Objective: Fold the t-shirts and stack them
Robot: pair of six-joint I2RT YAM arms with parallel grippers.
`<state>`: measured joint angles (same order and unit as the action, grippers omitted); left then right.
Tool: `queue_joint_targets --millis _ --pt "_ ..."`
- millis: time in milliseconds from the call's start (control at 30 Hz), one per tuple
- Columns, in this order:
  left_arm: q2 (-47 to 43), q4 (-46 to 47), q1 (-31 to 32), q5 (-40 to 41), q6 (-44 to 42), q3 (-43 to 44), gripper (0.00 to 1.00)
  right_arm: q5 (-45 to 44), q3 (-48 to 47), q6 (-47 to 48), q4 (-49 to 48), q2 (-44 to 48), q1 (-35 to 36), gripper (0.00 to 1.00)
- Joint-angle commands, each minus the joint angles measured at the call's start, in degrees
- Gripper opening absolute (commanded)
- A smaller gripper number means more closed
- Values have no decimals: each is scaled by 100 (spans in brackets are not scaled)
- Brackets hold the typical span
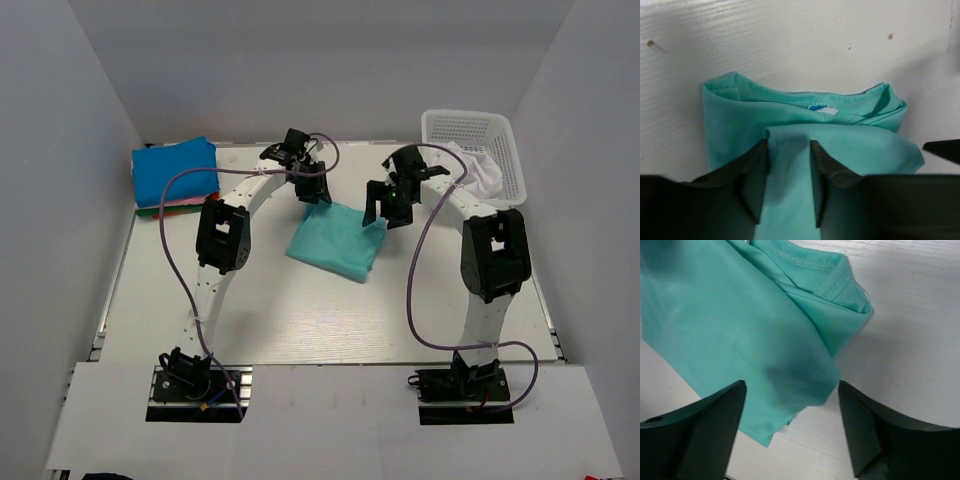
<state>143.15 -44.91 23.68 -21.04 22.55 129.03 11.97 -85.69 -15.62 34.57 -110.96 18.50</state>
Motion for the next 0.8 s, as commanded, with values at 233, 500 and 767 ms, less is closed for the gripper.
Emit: queue_joint_targets --millis 233,500,767 --pt "-278 26 -22 -120 4 70 0 587 -361 243 68 -559 -145 35" --pt "-1024 210 -22 -173 -65 -255 0 561 -492 235 -126 30 -145 0" --pt "-1799 289 -136 -234 -172 -888 0 825 -984 410 120 268 -136 0"
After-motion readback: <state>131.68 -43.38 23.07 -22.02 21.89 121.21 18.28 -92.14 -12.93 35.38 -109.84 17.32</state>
